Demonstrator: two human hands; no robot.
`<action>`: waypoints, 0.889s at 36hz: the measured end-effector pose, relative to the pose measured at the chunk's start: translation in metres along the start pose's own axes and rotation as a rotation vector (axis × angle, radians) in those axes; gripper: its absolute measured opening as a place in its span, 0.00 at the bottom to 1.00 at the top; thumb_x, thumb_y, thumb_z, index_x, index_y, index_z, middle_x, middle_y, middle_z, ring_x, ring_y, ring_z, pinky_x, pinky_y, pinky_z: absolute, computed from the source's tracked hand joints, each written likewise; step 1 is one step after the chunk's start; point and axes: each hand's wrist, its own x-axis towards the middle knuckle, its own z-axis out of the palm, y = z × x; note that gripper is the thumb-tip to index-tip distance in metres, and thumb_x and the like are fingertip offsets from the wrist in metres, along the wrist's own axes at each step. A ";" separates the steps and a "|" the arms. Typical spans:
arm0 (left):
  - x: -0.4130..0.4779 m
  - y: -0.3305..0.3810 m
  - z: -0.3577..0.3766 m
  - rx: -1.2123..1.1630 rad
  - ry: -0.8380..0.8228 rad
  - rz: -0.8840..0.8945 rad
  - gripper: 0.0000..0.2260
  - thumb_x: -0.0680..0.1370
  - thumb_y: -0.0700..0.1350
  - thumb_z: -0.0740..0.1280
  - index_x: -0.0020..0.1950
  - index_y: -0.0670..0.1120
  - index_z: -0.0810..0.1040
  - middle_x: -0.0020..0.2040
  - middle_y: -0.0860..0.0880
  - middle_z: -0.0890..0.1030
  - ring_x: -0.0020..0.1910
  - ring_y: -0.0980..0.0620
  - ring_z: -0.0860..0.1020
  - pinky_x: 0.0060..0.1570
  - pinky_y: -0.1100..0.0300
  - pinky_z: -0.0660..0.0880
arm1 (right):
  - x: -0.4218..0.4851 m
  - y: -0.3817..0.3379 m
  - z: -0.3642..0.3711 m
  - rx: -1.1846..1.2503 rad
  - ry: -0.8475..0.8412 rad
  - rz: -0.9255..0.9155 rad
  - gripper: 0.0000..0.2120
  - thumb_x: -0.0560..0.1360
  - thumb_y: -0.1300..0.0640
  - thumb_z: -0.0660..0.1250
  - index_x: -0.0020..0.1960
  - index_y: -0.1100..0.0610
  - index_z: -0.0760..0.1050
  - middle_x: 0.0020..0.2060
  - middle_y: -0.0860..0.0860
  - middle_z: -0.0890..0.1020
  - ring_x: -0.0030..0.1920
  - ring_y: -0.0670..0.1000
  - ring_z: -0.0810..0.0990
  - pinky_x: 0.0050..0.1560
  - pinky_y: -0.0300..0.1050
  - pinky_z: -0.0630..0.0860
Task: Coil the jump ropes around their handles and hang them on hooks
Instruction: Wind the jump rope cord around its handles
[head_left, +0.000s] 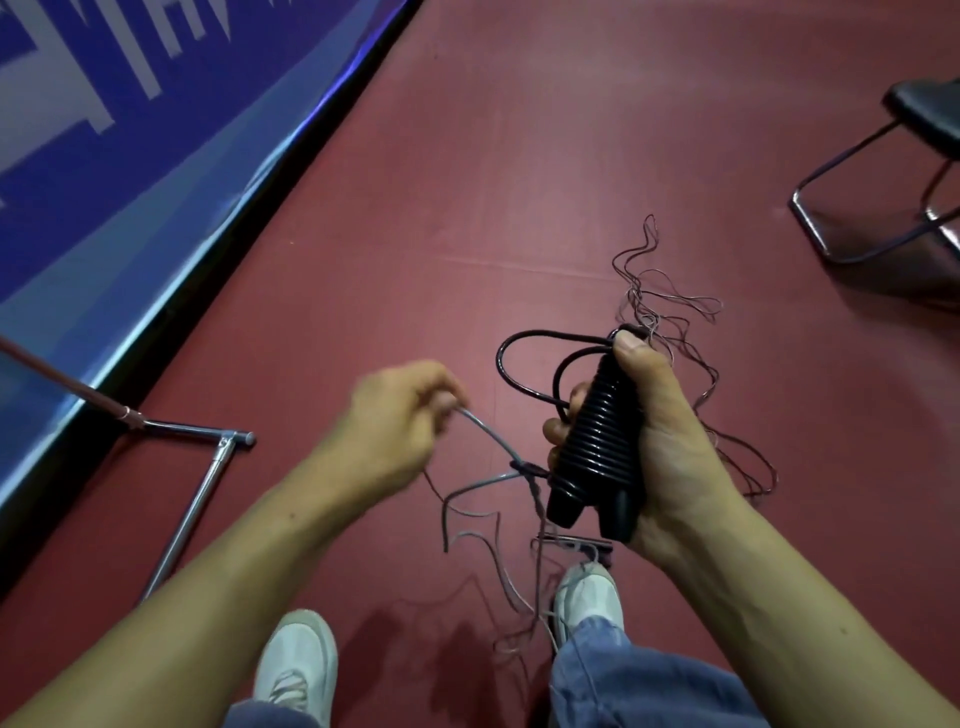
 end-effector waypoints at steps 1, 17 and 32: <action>0.005 -0.007 -0.006 0.013 0.146 -0.065 0.13 0.80 0.33 0.66 0.44 0.51 0.81 0.32 0.51 0.78 0.33 0.57 0.76 0.36 0.68 0.70 | -0.001 0.000 0.000 0.003 -0.005 -0.003 0.18 0.74 0.40 0.67 0.37 0.53 0.73 0.31 0.51 0.75 0.32 0.53 0.75 0.35 0.45 0.73; -0.022 0.022 0.014 -0.250 -0.530 0.004 0.12 0.80 0.33 0.67 0.58 0.45 0.84 0.49 0.48 0.87 0.49 0.52 0.84 0.54 0.61 0.80 | 0.003 -0.002 0.010 0.044 -0.005 -0.040 0.19 0.73 0.39 0.67 0.37 0.54 0.73 0.32 0.51 0.73 0.33 0.53 0.74 0.36 0.46 0.72; 0.010 -0.053 -0.057 0.084 0.384 -0.490 0.28 0.68 0.50 0.59 0.66 0.45 0.82 0.57 0.38 0.84 0.57 0.37 0.81 0.65 0.45 0.76 | 0.000 -0.002 -0.003 0.014 0.016 0.001 0.20 0.73 0.39 0.67 0.31 0.53 0.75 0.31 0.51 0.74 0.33 0.53 0.75 0.36 0.46 0.70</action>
